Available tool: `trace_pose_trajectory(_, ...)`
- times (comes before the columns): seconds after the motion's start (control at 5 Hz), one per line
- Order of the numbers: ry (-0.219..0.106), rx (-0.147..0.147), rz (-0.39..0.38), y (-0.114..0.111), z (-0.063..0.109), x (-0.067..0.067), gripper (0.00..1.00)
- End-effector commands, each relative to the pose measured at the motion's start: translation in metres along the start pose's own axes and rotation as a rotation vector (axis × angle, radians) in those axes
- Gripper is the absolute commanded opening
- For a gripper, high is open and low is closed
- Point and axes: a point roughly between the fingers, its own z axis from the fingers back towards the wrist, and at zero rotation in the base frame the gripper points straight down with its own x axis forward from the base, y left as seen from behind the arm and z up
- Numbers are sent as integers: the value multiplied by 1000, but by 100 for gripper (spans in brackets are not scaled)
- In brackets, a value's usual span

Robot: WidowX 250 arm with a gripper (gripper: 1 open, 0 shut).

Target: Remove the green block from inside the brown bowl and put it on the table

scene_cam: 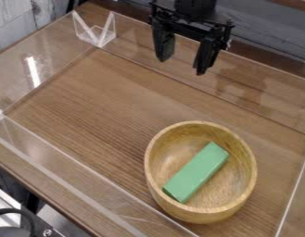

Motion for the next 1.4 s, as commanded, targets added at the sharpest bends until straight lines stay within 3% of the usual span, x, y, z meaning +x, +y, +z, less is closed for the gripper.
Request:
trace_pose_trajectory(0.0,16,-4,-30,-13,-10,-14,100)
trace_pose_trajectory(0.2,91,-3,-157,-56,-49,-57,100)
trace_pose_trajectory(0.4,52,20,-268,-108,-73,-88,100)
trace_pose_trajectory(0.6,8,10,-282,-92,-79,-94,100)
trace_pose_trajectory(1.0,-8,5,-291,-86,-96,-86,100)
trace_pose_trajectory(1.2,-10,3,-293,-85,-101,-84,0)
